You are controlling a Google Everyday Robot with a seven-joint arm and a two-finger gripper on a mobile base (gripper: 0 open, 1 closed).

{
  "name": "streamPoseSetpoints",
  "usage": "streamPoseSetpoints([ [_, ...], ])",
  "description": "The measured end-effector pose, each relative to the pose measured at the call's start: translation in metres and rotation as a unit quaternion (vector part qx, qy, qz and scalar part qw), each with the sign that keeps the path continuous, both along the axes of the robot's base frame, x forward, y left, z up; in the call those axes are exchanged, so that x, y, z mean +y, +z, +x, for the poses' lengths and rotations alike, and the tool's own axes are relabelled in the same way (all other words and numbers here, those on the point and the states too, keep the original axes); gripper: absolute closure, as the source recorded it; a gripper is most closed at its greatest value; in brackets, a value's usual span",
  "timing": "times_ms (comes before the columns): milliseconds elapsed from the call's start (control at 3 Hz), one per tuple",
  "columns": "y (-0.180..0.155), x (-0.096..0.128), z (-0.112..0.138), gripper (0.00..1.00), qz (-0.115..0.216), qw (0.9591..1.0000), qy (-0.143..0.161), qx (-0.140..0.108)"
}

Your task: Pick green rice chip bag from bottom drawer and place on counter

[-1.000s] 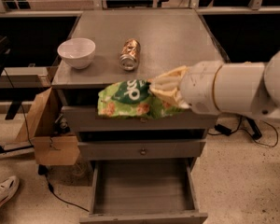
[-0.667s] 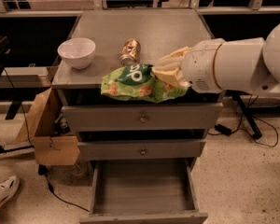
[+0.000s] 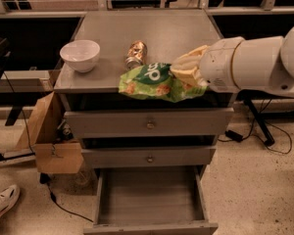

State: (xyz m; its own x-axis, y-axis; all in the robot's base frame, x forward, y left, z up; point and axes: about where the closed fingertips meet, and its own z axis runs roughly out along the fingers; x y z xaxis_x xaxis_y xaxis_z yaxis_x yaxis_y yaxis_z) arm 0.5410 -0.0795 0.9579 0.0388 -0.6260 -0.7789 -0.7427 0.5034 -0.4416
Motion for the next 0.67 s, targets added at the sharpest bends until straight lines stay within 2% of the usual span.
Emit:
streamPoseSetpoints([
  [333, 0.007, -0.033, 0.035, 1.00, -0.025, 0.9990, -0.032, -0.016],
  [667, 0.003, -0.065, 0.073, 1.00, -0.040, 0.9969, -0.064, -0.022],
])
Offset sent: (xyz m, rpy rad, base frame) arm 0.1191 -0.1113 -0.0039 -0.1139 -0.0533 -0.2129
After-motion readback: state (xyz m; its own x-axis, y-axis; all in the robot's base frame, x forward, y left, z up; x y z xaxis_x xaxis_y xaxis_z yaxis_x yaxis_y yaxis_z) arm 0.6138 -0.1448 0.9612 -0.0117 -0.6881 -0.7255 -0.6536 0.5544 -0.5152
